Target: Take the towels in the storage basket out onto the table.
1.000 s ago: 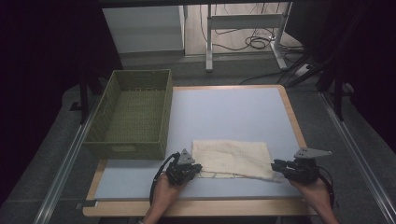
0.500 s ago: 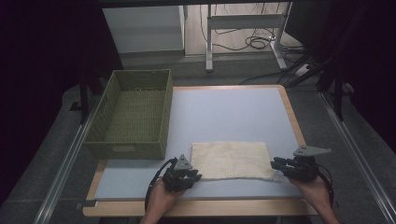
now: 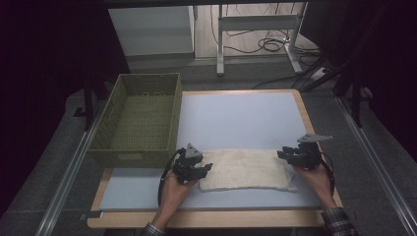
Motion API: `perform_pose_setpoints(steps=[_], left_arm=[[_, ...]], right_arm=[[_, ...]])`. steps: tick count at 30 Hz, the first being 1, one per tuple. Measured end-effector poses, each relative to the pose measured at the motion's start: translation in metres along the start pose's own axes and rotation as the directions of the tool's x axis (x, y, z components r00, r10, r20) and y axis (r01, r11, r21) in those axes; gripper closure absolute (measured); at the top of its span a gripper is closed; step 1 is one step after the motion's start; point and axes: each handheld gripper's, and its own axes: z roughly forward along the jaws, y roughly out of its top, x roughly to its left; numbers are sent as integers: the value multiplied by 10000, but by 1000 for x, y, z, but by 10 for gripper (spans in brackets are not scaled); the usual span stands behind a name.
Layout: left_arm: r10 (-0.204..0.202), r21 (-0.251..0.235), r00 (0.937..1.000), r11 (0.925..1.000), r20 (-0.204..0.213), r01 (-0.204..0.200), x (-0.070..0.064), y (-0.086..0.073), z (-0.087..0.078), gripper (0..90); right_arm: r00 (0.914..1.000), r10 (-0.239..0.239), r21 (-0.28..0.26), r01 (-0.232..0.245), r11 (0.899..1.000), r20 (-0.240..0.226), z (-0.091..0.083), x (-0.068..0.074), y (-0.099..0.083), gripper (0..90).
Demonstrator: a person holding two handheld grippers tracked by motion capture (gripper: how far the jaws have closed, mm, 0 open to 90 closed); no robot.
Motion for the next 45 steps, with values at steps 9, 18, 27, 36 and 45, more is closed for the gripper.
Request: perform_pose_setpoints(steps=[9,18,27,36,45], left_arm=[[-97,-252,9990,9996,-425,86,6,12,13,454],[-418,-303,9971,9987,-638,399,18,39,36,495],[-295,634,9972,9974,-684,339,32,39,58,682],[-380,381,9968,9984,-704,408,41,33,63,508],[-339,-78,9978,9994,-564,335,43,27,64,489]], right_arm=[[9955,-763,718,722,9948,564,18,2,7,885],[9943,-385,658,320,9973,998,22,-34,23,877],[9981,0,345,-21,9994,613,10,-35,15,770],[9997,-259,460,257,9986,43,-6,-15,7,685],[9943,-774,512,813,9954,-740,-10,17,4,648]])
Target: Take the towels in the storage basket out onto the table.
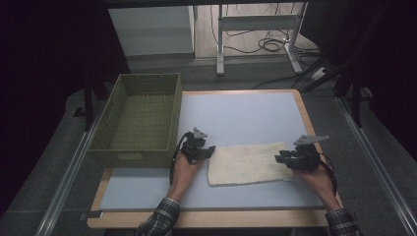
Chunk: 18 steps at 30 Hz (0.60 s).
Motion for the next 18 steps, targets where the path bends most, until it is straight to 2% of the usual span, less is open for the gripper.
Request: perform_pose_setpoints(steps=[2,3,5,6,7,9,10,11,14,15,16,17,18], left_arm=[[-36,-9,10000,10000,51,36,1,0,0,488],[-36,-9,10000,10000,51,36,1,0,0,488],[-60,-32,10000,10000,57,60,1,-1,0,488],[-76,-47,10000,10000,59,76,1,-1,0,488],[-95,-52,9999,9999,95,96,1,-1,0,489],[-112,-55,9999,9999,106,113,2,-1,0,490],[-92,-58,9999,9999,88,93,1,-1,0,490],[-92,-58,9999,9999,88,93,1,-1,0,490],[-83,-41,9999,10000,85,84,1,-1,0,490],[-76,-40,9999,10000,71,76,1,-1,0,490],[-66,-46,9999,10000,76,67,1,-1,0,490],[-63,-46,9999,10000,80,64,1,-1,0,490],[-76,-43,9999,10000,78,76,1,-1,0,490]], right_arm=[[9988,-210,74,213,9997,-444,6,15,1,647],[9988,-210,74,213,9997,-444,6,15,1,647],[9960,-332,184,348,9992,-826,12,26,3,648],[9941,-419,225,443,9988,-1005,16,31,4,648],[9896,-538,308,584,9978,-1335,24,42,5,649],[9872,-614,359,674,9971,-1472,28,47,7,654],[9812,-773,411,858,9955,-1770,37,59,9,666],[9812,-773,411,858,9955,-1770,37,59,9,666],[9712,-1085,451,1206,9917,-2121,50,76,15,692],[9641,-1297,445,1437,9886,-2318,58,89,18,719],[9641,-1297,445,1437,9886,-2318,58,89,18,719],[9597,-1406,466,1563,9866,-2432,62,95,20,727],[9509,-1569,484,1758,9832,-2669,69,107,25,736]])
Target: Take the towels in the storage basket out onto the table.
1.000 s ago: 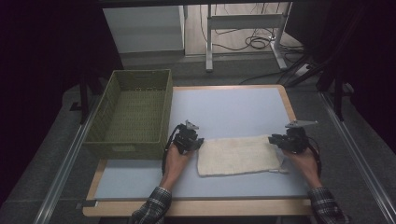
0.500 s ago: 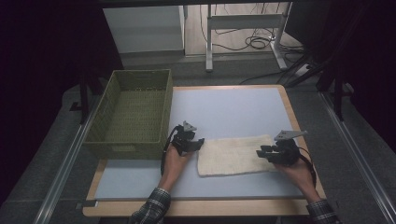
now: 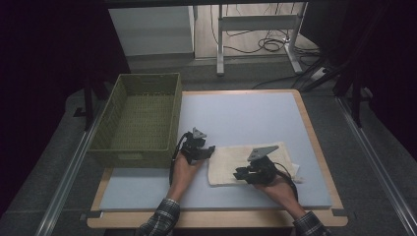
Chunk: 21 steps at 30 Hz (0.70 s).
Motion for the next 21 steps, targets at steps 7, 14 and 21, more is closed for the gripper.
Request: perform_pose_setpoints(steps=[7,14,21], left_arm=[[-1,-2,10000,10000,16,1,0,0,0,491],[-20,-9,10000,10000,28,20,0,0,0,492],[-35,-25,10000,10000,37,35,0,0,0,491]], right_arm=[[9969,-511,130,520,9986,-593,28,26,19,739],[9924,-877,278,904,9955,-862,52,49,31,724],[9923,-1211,557,1225,9909,-279,62,56,33,693]])
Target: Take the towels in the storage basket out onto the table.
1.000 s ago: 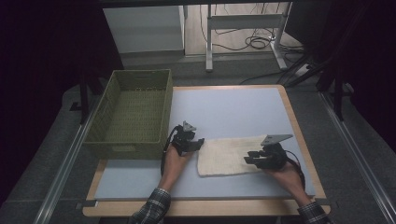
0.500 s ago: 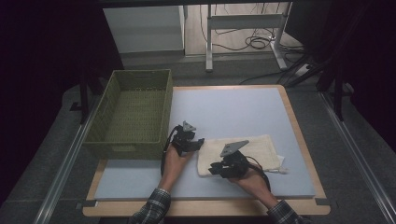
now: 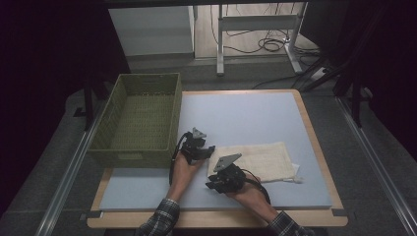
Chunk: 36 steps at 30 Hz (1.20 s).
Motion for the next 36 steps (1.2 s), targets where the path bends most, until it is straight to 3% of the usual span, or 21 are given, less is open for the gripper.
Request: perform_pose_setpoints(steps=[2,7,8,9,11,14,15,17,19,24,31,36], left_arm=[[35,20,10000,10000,-29,-35,0,0,0,492],[162,-4,9998,9999,-117,-162,-2,0,0,511],[214,-8,9997,9998,-88,-214,-2,0,-1,565],[258,-14,9997,9997,35,-258,-3,0,-1,565],[259,-6,9993,9997,288,-259,-4,0,-1,665],[-120,-53,9968,9999,791,125,-4,-1,-1,849],[-207,-83,9972,9997,712,214,-4,-1,-2,868],[-349,-160,9987,9992,360,355,-5,-3,-5,883],[-411,-423,9991,9983,65,413,-4,-6,-10,884],[-702,-847,9975,9939,56,704,-2,-7,-20,883],[-192,-1148,9997,9932,146,208,-13,9,-22,879],[327,-1237,9992,9919,211,-298,-29,27,-16,879]], right_arm=[[9985,-1,160,-8,9999,553,0,2,0,796],[9942,-353,414,313,9987,1013,1,7,1,855],[9929,-490,487,439,9978,1088,1,8,2,867],[9929,-490,487,439,9978,1088,1,8,2,867],[9942,-380,409,340,9986,1003,0,7,1,873],[9984,298,119,-304,9995,484,-1,-1,-1,879],[9983,495,34,-496,9988,300,-1,-3,-2,880],[9968,787,-214,-790,9966,-144,-1,-6,-2,880],[9968,782,-310,-787,9964,-159,-1,-6,-1,880],[9966,750,-685,-772,9947,-340,-5,-4,8,880],[9952,965,-1141,-978,9886,-165,-26,-9,1,880],[9916,1289,-1468,-1262,9811,93,-48,-17,-12,880]])
